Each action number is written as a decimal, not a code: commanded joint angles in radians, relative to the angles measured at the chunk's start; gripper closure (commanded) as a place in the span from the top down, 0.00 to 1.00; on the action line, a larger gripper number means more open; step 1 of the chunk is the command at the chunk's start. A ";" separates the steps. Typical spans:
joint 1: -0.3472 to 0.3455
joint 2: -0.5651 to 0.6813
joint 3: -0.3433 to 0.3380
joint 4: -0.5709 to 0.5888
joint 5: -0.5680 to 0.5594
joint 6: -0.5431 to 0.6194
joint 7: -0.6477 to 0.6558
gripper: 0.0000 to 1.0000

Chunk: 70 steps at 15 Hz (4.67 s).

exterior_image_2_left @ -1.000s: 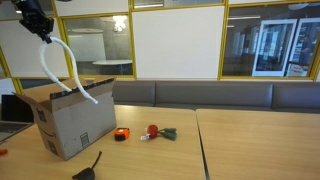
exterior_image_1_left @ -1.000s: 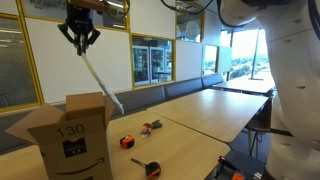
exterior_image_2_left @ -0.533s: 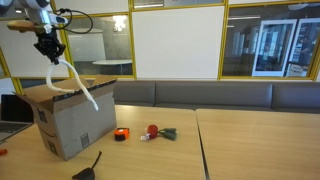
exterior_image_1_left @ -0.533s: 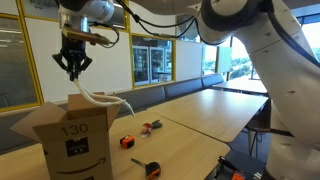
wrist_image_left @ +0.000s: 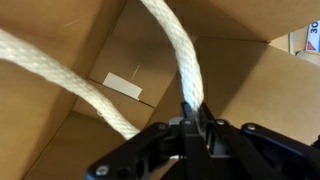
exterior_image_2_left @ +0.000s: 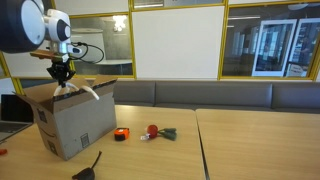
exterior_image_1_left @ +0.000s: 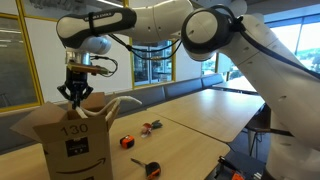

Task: Pick the object on the table and put them in the carton box

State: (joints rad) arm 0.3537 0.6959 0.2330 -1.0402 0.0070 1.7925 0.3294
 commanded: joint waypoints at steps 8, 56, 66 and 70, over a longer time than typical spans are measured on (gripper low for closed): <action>0.009 0.170 -0.040 0.118 0.096 -0.061 -0.007 0.42; -0.309 -0.461 -0.260 -0.986 0.114 0.494 0.243 1.00; -0.341 -0.232 -0.292 -0.801 0.195 0.558 0.284 1.00; -0.353 -0.153 -0.313 -0.704 0.208 0.541 0.319 1.00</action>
State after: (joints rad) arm 0.0045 0.4734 -0.0656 -1.8466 0.1864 2.3454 0.6182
